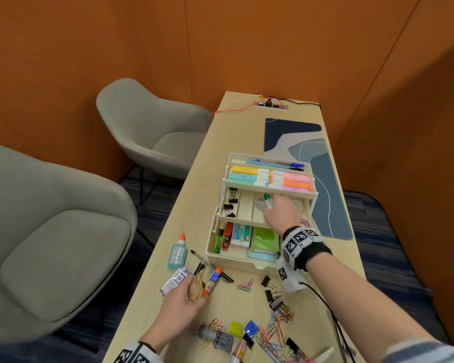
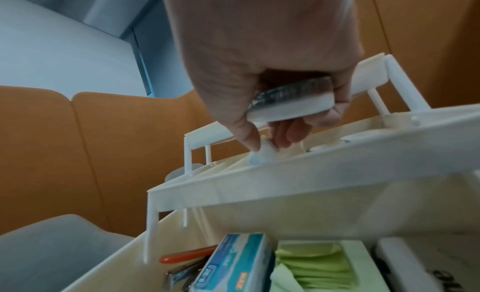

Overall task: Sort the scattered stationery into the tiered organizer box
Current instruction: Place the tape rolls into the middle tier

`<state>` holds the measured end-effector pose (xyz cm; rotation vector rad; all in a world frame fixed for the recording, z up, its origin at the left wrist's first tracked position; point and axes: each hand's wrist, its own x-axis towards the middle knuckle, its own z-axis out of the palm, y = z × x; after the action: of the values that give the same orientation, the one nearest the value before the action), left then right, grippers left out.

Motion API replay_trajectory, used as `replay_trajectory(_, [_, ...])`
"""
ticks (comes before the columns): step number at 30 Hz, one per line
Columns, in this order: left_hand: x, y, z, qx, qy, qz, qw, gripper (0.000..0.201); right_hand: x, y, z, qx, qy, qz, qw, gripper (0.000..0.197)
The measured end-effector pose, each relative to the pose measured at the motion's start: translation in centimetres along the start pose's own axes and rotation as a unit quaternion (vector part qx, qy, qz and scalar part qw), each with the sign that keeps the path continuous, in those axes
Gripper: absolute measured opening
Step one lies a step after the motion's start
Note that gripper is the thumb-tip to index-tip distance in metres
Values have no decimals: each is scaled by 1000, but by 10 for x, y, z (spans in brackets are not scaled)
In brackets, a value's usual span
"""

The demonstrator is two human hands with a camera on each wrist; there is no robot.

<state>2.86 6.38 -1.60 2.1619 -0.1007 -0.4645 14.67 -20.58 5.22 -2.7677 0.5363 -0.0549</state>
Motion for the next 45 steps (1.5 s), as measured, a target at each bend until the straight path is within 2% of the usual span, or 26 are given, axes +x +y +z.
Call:
replay_trajectory(2, [-1,0,-1,-14,-1,-3,1000,22,-5,4,6,-14,21,-55,998,28])
replay_trajectory(5, [-2,-2,-1,-24,-19,-10,999,20,-16,12,15,-50,-4,-147,988,37])
replay_trajectory(10, [0,0,2,-3,-37,-1,999,24,0,21,11,-34,-75,-91,992,48])
replay_trajectory(17, [5,0,0,-3,-47,-11,999,23,21,15,8,-64,-139,-94,984,55])
replay_trajectory(19, [5,0,1,-3,-48,-7,999,22,18,16,9,-69,-137,-100,983,56])
replay_trajectory(23, [3,-3,3,14,-44,1,999,20,4,11,11,-23,-37,-91,995,45])
replay_trajectory(24, [2,-5,5,21,-45,4,999,20,2,9,10,0,-34,-71,997,46])
replay_trajectory(27, [1,-6,9,30,-51,13,998,20,6,2,5,81,-98,-13,992,54])
replay_trajectory(30, [2,-4,10,21,-53,17,998,21,10,-4,3,107,-93,-24,990,42])
replay_trajectory(33, [1,-4,9,14,-45,19,999,21,6,-7,3,62,-38,-68,995,31])
replay_trajectory(36, [0,-4,7,8,-44,12,999,22,-2,-4,3,-70,9,-102,992,31])
replay_trajectory(38, [-2,-2,7,5,-44,14,999,20,-5,-1,2,-131,-1,-98,987,32])
replay_trajectory(41, [-4,4,10,1,-46,7,999,22,-8,3,1,-163,-40,-99,981,28])
replay_trajectory(45, [-5,34,11,-29,-56,-25,998,43,-15,10,3,-154,-25,-104,982,30])
